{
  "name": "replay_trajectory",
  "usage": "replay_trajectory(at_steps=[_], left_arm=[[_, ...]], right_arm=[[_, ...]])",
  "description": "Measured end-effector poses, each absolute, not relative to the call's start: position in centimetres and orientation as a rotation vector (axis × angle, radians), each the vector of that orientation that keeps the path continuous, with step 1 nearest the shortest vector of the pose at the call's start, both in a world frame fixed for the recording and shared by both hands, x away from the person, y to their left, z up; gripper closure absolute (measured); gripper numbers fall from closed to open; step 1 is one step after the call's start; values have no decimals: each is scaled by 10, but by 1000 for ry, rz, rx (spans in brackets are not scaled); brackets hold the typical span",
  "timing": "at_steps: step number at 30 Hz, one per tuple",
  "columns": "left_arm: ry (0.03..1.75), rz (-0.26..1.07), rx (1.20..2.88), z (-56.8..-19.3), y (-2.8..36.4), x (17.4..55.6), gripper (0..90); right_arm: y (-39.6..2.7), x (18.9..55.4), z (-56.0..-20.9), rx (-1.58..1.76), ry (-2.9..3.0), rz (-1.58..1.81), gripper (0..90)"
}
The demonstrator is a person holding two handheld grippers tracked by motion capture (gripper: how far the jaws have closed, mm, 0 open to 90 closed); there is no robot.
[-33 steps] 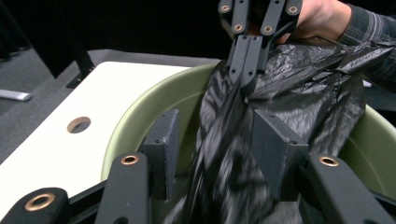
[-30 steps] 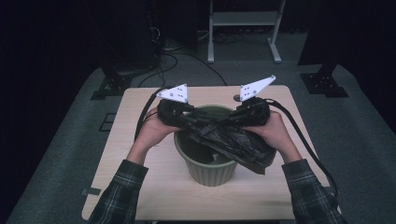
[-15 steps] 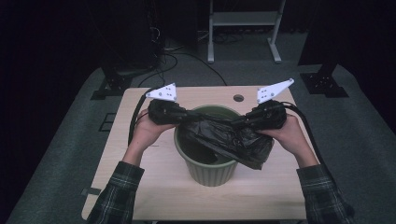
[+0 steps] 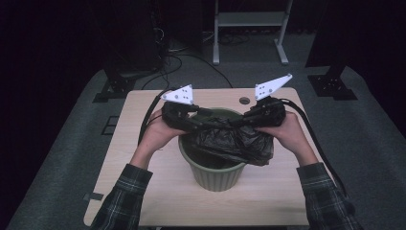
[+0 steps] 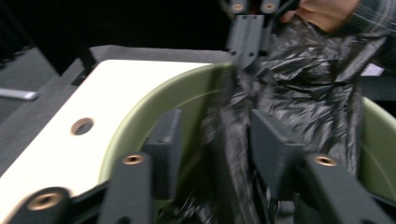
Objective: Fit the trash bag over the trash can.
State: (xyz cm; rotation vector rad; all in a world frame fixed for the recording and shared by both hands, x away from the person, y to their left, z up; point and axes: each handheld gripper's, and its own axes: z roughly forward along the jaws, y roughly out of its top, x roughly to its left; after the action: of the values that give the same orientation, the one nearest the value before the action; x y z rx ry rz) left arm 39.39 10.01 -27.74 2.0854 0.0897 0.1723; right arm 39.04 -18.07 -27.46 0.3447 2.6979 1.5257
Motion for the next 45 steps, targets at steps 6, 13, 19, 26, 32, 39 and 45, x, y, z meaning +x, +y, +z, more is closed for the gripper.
replay_trajectory(at_steps=[6, 13, 19, 26, 32, 39, 45], left_arm=[[78, 109, 2123, -286, 94, 394, 848], [170, 138, 2081, -287, 118, 399, 881], [205, 146, 2069, -291, 132, 398, 881], [237, 162, 2044, -294, 141, 400, 881], [228, 157, 2035, -293, 141, 399, 881], [190, 134, 2043, -295, 130, 395, 868], [157, 118, 2086, -299, 117, 392, 854]], right_arm=[[-170, 391, -270, 338, 2670, 1528, 792], [-194, 389, -270, 433, 2595, 1570, 628], [-222, 384, -271, 484, 2539, 1595, 596], [-249, 377, -277, 541, 2514, 1608, 586], [-252, 377, -286, 566, 2533, 1606, 594], [-233, 382, -292, 512, 2596, 1601, 798], [-213, 386, -289, 464, 2602, 1619, 869]])
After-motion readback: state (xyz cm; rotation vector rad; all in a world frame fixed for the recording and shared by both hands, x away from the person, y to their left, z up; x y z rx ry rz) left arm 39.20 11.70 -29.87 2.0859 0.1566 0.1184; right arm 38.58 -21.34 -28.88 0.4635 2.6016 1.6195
